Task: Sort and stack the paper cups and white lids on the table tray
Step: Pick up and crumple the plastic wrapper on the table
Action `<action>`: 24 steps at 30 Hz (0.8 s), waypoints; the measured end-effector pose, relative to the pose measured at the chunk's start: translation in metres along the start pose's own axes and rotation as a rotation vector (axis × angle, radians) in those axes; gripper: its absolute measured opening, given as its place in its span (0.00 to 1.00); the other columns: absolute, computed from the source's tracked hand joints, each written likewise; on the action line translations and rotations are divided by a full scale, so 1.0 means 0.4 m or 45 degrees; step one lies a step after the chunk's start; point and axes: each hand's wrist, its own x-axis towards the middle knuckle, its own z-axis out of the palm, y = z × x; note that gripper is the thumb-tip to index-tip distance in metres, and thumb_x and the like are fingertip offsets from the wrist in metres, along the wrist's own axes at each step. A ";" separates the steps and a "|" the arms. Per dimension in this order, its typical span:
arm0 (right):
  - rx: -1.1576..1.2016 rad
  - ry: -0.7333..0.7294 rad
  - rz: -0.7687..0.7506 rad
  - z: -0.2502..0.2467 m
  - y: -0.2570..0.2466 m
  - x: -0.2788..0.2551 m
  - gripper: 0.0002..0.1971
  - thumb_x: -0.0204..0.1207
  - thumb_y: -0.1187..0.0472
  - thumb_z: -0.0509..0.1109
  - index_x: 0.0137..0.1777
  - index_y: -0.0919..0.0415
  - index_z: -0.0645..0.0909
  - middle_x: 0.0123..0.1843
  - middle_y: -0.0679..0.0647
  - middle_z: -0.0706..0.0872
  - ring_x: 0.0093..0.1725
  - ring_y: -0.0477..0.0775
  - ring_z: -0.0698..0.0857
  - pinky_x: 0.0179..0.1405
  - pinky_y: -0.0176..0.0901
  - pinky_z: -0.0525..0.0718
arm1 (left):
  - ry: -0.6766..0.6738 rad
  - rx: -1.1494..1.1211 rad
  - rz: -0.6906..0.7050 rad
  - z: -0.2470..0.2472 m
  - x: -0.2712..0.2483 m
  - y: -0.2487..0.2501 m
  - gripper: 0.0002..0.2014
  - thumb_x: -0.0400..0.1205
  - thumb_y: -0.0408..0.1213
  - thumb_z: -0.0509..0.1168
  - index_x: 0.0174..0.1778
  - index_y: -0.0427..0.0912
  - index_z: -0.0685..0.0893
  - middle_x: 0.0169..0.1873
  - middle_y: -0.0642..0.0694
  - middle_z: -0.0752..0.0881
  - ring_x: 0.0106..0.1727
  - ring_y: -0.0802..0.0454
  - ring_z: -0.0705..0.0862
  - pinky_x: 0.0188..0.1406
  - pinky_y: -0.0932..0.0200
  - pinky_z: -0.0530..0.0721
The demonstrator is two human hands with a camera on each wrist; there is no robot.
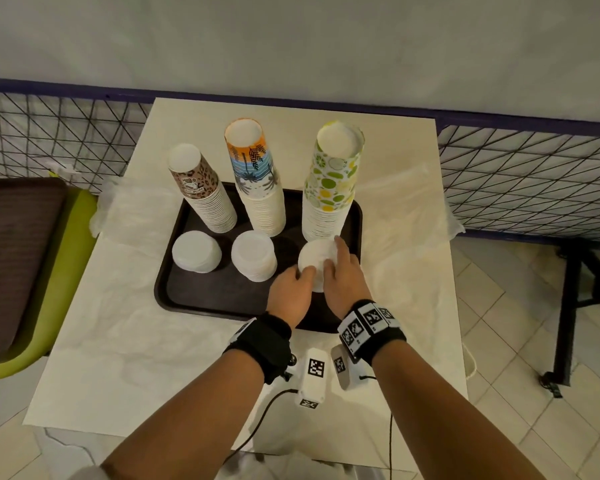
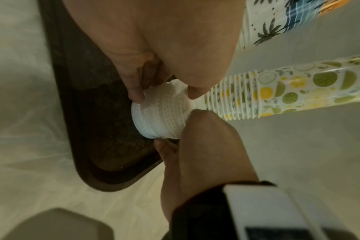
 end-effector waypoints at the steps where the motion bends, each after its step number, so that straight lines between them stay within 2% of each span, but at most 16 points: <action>1: 0.031 0.014 0.006 -0.002 0.003 0.002 0.27 0.90 0.60 0.56 0.88 0.56 0.56 0.81 0.67 0.69 0.74 0.68 0.75 0.68 0.52 0.76 | 0.003 -0.010 -0.003 0.000 -0.002 0.002 0.23 0.76 0.59 0.58 0.49 0.44 0.86 0.41 0.48 0.86 0.51 0.41 0.86 0.57 0.41 0.85; 3: 0.112 0.052 0.050 -0.018 0.013 0.003 0.27 0.91 0.56 0.54 0.89 0.53 0.56 0.80 0.65 0.70 0.75 0.66 0.75 0.69 0.51 0.74 | 0.015 -0.086 -0.033 -0.003 -0.010 0.005 0.28 0.73 0.65 0.59 0.51 0.46 0.86 0.45 0.47 0.88 0.55 0.43 0.87 0.63 0.39 0.86; 5: 0.124 0.202 0.060 -0.059 0.040 0.005 0.25 0.90 0.56 0.55 0.87 0.53 0.61 0.79 0.62 0.72 0.74 0.63 0.76 0.67 0.47 0.73 | -0.003 -0.126 -0.061 -0.006 -0.031 0.001 0.27 0.72 0.68 0.60 0.53 0.50 0.86 0.52 0.48 0.88 0.60 0.46 0.86 0.69 0.39 0.84; 7: 0.046 0.439 0.063 -0.121 0.081 0.032 0.23 0.87 0.62 0.59 0.83 0.56 0.70 0.76 0.62 0.73 0.71 0.66 0.77 0.67 0.48 0.74 | 0.004 -0.118 -0.054 -0.008 -0.067 -0.002 0.16 0.79 0.63 0.62 0.48 0.56 0.84 0.54 0.47 0.88 0.61 0.45 0.86 0.70 0.38 0.84; 8: -0.044 0.513 0.089 -0.151 0.106 0.052 0.24 0.86 0.63 0.61 0.81 0.55 0.72 0.76 0.63 0.71 0.71 0.68 0.76 0.68 0.51 0.75 | 0.023 -0.099 -0.047 -0.007 -0.086 -0.009 0.12 0.84 0.57 0.62 0.46 0.54 0.83 0.53 0.44 0.88 0.57 0.43 0.88 0.67 0.37 0.86; 9: -0.157 0.531 0.142 -0.177 0.130 0.075 0.25 0.85 0.62 0.63 0.82 0.52 0.71 0.78 0.62 0.68 0.72 0.69 0.72 0.69 0.54 0.75 | 0.046 -0.069 -0.047 -0.006 -0.104 -0.019 0.12 0.87 0.52 0.62 0.46 0.49 0.83 0.51 0.39 0.88 0.51 0.40 0.89 0.62 0.35 0.88; 11: -0.406 0.415 0.272 -0.209 0.175 0.118 0.29 0.84 0.55 0.66 0.84 0.45 0.64 0.83 0.59 0.60 0.75 0.69 0.66 0.70 0.60 0.76 | 0.035 0.008 -0.059 0.006 -0.142 -0.036 0.14 0.87 0.49 0.65 0.48 0.40 0.84 0.44 0.39 0.89 0.41 0.41 0.89 0.50 0.37 0.89; 12: -0.522 0.323 0.317 -0.216 0.196 0.135 0.31 0.83 0.51 0.67 0.85 0.43 0.62 0.84 0.57 0.58 0.76 0.70 0.64 0.71 0.63 0.77 | -0.020 0.119 -0.023 0.017 -0.156 -0.050 0.13 0.85 0.49 0.68 0.49 0.41 0.83 0.42 0.44 0.90 0.40 0.45 0.89 0.47 0.42 0.89; 14: -0.689 0.202 0.332 -0.217 0.233 0.161 0.28 0.82 0.49 0.69 0.81 0.42 0.68 0.82 0.58 0.63 0.75 0.69 0.66 0.71 0.66 0.76 | -0.165 0.501 0.191 0.049 -0.176 -0.070 0.09 0.83 0.49 0.70 0.53 0.50 0.83 0.43 0.54 0.87 0.43 0.54 0.88 0.45 0.57 0.85; 16: -0.754 0.209 0.271 -0.227 0.249 0.176 0.15 0.82 0.56 0.69 0.68 0.48 0.80 0.71 0.59 0.74 0.70 0.68 0.72 0.68 0.67 0.77 | -0.305 0.823 0.458 0.096 -0.179 -0.078 0.15 0.84 0.49 0.68 0.67 0.57 0.79 0.52 0.56 0.82 0.50 0.57 0.85 0.46 0.63 0.82; 18: -0.725 0.262 0.222 -0.252 0.247 0.184 0.08 0.83 0.63 0.66 0.58 0.53 0.83 0.63 0.58 0.80 0.66 0.67 0.75 0.66 0.67 0.79 | -0.410 1.015 0.610 0.151 -0.160 -0.082 0.25 0.86 0.50 0.65 0.81 0.59 0.71 0.62 0.52 0.75 0.56 0.52 0.83 0.52 0.57 0.85; 19: -0.664 0.325 0.200 -0.267 0.243 0.182 0.07 0.83 0.63 0.66 0.56 0.54 0.83 0.60 0.57 0.82 0.66 0.68 0.76 0.65 0.67 0.79 | -0.442 1.100 0.647 0.178 -0.146 -0.084 0.29 0.86 0.49 0.65 0.84 0.59 0.66 0.66 0.50 0.73 0.59 0.49 0.82 0.56 0.53 0.86; 22: -0.493 0.614 0.042 -0.303 0.229 0.173 0.06 0.84 0.59 0.68 0.55 0.54 0.86 0.55 0.56 0.85 0.61 0.68 0.80 0.62 0.67 0.80 | -0.505 1.375 0.661 0.240 -0.105 -0.082 0.34 0.88 0.48 0.64 0.89 0.58 0.56 0.75 0.44 0.67 0.69 0.40 0.76 0.64 0.41 0.86; 24: -0.393 0.714 -0.065 -0.322 0.208 0.161 0.06 0.83 0.60 0.70 0.55 0.56 0.87 0.54 0.56 0.86 0.59 0.65 0.81 0.57 0.63 0.83 | -0.506 1.509 0.626 0.267 -0.087 -0.075 0.33 0.89 0.46 0.62 0.89 0.54 0.57 0.79 0.42 0.64 0.71 0.37 0.74 0.65 0.39 0.85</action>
